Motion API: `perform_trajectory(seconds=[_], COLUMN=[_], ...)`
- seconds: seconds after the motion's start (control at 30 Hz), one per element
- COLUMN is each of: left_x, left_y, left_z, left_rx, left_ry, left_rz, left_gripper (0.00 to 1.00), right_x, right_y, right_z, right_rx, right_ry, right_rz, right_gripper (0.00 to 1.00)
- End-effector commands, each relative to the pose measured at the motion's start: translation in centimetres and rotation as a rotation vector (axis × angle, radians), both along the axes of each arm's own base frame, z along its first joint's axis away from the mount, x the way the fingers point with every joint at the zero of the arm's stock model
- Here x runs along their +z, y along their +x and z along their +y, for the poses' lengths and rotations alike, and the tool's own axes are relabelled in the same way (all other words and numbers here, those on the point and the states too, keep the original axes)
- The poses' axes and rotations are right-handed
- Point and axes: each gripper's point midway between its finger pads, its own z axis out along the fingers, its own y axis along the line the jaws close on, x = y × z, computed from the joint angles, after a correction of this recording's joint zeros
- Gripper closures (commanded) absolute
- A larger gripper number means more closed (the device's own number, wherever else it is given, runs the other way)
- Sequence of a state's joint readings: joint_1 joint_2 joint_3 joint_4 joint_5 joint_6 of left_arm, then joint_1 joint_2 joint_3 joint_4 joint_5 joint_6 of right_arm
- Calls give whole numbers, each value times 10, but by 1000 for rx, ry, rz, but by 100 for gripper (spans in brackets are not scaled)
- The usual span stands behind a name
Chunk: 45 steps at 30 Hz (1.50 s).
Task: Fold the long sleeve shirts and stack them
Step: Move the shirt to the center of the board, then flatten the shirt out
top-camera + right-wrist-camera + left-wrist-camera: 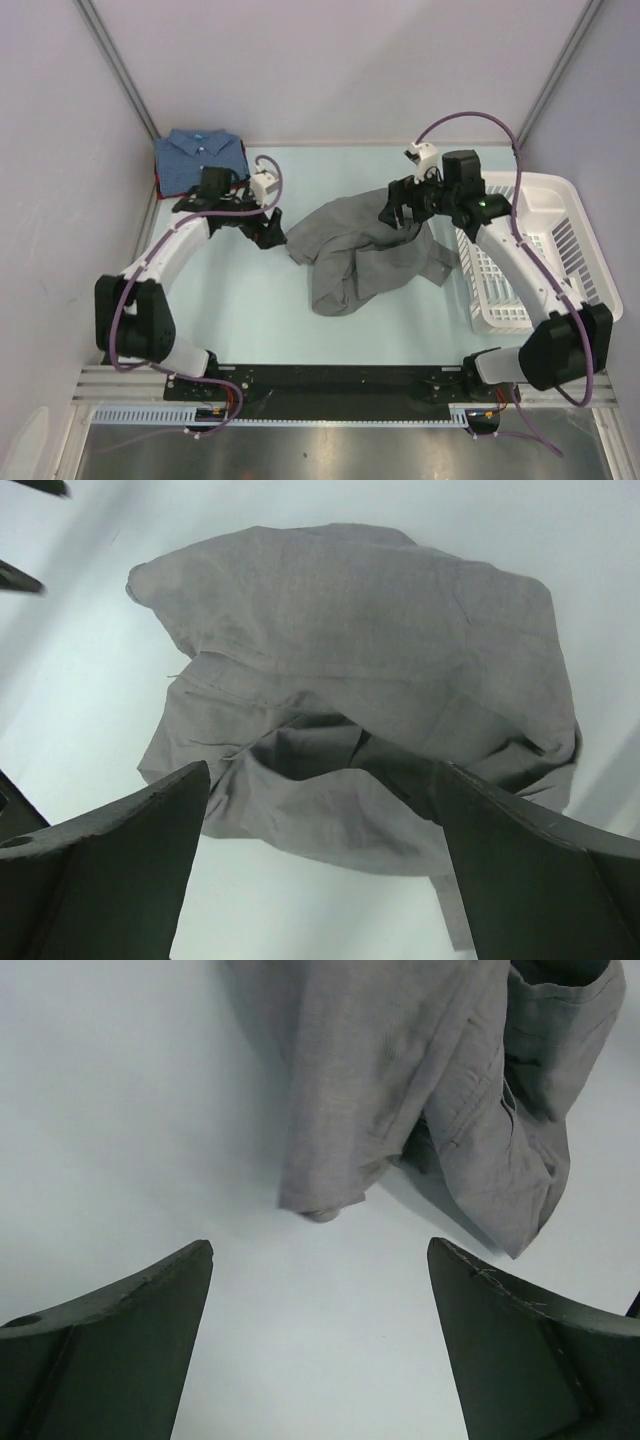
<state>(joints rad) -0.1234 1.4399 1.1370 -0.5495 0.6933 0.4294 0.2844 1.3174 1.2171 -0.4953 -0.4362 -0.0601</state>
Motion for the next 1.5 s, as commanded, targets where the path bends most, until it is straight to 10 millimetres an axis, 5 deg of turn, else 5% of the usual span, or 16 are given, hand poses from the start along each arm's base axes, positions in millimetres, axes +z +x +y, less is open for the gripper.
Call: perform_trajectory(seconds=[0.0, 0.17, 0.27, 0.3, 0.37, 0.47, 0.5, 0.63, 0.73, 0.77, 0.9, 1.2, 1.3, 1.33, 1.4, 1.47], left_x=[-37, -53, -62, -62, -35, 6, 9, -13, -35, -38, -28, -22, -11, -10, 0, 12], left_y=[21, 32, 35, 41, 59, 95, 105, 95, 85, 82, 69, 66, 64, 60, 54, 50], left_z=[-14, -51, -64, -55, -37, 35, 79, 113, 113, 112, 114, 129, 131, 131, 137, 141], left_rx=[-20, -94, -134, -123, -80, 144, 252, 305, 326, 328, 300, 312, 285, 276, 268, 280], left_ry=[86, 37, 47, 56, 19, -55, -57, 5, 4, -5, 15, 117, 143, 150, 145, 94], left_rz=[33, 80, 135, 158, 192, 170, 169, 262, 341, 356, 257, 137, 87, 85, 56, 45], left_gripper=[5, 1, 32, 68, 91, 95, 96, 97, 77, 55, 26, 15, 15, 15, 14, 11], right_x=[-20, -69, -85, -86, -87, -85, -86, -102, -117, -120, -130, -175, -170, -165, -139, -105], right_y=[24, 45, 41, 38, 30, 16, 12, -10, -17, -18, -9, 2, 19, 25, 41, 52], right_z=[10, -9, -12, -12, -13, -18, -19, -11, 1, 6, 26, 61, 74, 76, 75, 72], right_rx=[46, 2, 12, 31, 56, 96, 108, 142, 154, 161, 160, 119, 138, 141, 147, 140], right_ry=[-47, -193, -228, -237, -257, -271, -276, -249, -216, -205, -163, -25, 42, 58, 109, 156], right_rz=[22, 144, 207, 211, 223, 212, 213, 292, 339, 349, 357, 535, 535, 528, 497, 449], right_gripper=[0, 0, 0, 0, 0, 0, 0, 0, 0, 0, 0, 2, 32, 63, 100, 100])
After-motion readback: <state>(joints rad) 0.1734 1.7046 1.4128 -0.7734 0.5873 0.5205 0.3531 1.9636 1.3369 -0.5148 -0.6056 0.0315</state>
